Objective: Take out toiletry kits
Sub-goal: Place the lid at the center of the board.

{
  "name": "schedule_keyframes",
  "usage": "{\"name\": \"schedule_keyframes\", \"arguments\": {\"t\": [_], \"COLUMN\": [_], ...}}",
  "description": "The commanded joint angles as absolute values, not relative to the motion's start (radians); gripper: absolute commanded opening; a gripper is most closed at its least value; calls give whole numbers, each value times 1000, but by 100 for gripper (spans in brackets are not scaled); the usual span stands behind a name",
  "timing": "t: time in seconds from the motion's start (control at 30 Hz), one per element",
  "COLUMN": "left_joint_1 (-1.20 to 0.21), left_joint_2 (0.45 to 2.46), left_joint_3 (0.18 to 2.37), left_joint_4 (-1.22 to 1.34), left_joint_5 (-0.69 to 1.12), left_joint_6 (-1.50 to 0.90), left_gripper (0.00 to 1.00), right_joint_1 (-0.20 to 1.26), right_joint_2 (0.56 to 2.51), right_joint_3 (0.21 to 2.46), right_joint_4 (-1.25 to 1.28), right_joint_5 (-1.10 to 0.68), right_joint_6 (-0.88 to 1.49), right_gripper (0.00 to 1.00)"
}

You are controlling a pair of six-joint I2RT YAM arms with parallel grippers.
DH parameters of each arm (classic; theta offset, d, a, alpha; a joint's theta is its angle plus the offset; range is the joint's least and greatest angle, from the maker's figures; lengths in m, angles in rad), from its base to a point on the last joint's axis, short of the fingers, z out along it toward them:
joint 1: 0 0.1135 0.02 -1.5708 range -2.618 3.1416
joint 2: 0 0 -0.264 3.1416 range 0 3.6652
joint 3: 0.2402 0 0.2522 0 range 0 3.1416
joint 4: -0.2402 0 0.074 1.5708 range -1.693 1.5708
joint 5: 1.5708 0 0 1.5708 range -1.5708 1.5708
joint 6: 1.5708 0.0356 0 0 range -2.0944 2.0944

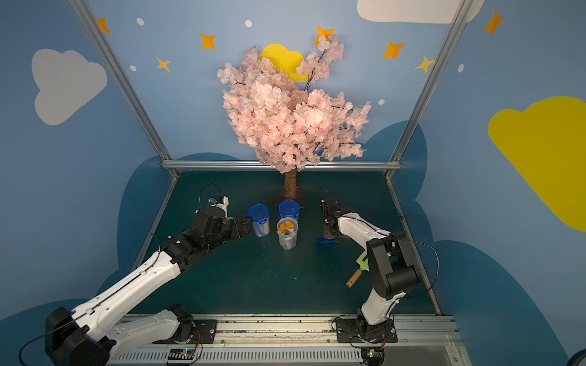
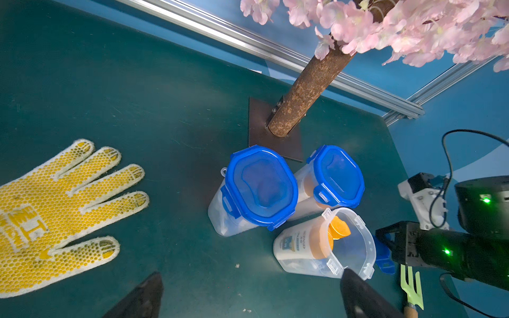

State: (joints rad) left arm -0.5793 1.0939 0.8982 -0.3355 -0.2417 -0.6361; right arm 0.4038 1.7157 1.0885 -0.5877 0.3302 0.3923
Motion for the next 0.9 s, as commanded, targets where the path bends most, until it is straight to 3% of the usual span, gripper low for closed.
{"name": "schedule_keyframes", "arguments": {"t": [0.0,0.47,0.87], "left_joint_1": [-574,-561,-540], "left_joint_2": [1095,1093,1078], "left_joint_3": [900,882,881], "left_joint_4": [-327,-307,-324], "left_joint_5": [-223,-215,-212], "left_joint_6": [-636,-643,-638], "left_gripper": [99,99,99], "right_joint_1": [419,359,432], "right_joint_2": [1763,1570,1817], "right_joint_3": [1117,1242,1281], "right_joint_4": [-597,-766,-709], "right_joint_5": [317,622,548], "right_joint_6": [410,268,317], "right_gripper": [0,0,0]}}
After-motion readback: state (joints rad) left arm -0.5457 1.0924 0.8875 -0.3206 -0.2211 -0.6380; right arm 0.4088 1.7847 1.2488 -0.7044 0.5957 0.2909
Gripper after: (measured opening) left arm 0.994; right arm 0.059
